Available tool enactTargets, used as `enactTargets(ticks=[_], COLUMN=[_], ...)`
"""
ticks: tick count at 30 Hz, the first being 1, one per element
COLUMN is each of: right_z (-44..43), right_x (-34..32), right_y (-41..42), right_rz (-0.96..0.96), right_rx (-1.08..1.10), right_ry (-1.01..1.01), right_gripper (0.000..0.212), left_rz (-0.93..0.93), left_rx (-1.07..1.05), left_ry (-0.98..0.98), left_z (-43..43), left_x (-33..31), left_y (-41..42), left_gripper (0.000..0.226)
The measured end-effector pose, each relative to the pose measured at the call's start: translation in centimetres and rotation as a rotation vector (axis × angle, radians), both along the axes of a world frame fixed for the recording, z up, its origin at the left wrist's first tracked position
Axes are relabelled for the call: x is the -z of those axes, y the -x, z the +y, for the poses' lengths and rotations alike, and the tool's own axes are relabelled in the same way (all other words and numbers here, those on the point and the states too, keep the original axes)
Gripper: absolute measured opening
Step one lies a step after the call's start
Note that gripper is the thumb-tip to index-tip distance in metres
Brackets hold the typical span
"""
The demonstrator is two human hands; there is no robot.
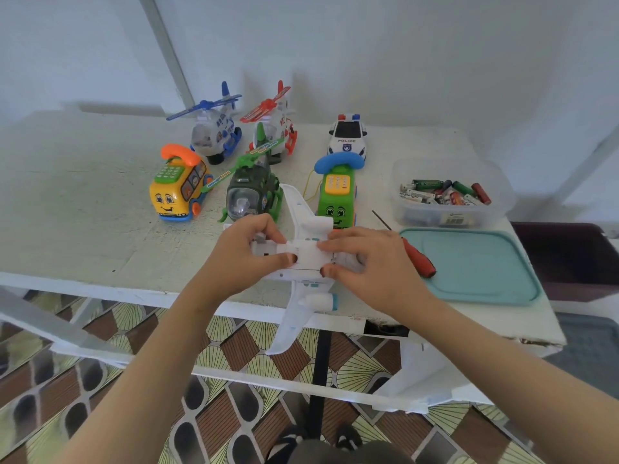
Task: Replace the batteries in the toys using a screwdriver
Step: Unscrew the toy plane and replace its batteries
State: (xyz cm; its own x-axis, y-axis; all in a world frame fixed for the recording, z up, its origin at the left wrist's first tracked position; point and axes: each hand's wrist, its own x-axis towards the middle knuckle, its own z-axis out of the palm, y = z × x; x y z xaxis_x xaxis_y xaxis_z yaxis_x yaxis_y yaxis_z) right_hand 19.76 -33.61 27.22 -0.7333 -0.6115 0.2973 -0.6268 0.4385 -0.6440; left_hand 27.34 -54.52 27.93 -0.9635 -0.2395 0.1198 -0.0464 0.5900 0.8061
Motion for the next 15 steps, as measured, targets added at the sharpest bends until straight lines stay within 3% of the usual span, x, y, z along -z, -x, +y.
enactTargets(ticks=[3,7,10,13,15], right_z=[-0.3,0.1,0.9,2.0,3.0], right_x=[0.2,0.8,0.5,-0.1,-0.3], right_y=[0.0,0.0,0.0,0.6,1.6], right_rz=[-0.162,0.073,-0.036,-0.026,0.068], right_rx=[0.002,-0.055,-0.088,0.047,0.234], right_ry=[0.100,-0.035,0.013,0.147,0.027], right_gripper=[0.029,0.034,0.047,0.045,0.038], left_rz=[-0.001,-0.019,-0.037,-0.042,-0.038], left_rx=[-0.012,-0.025,-0.036,-0.060,-0.066], left_ry=[-0.001,-0.019,-0.044,-0.058,-0.054], left_z=[0.1,0.0,0.0,0.1,0.2], left_x=[0.0,0.1,0.1,0.0,-0.1], left_y=[0.0,0.1,0.3,0.5,0.5], left_gripper=[0.041,0.041,0.037,0.037,0.040])
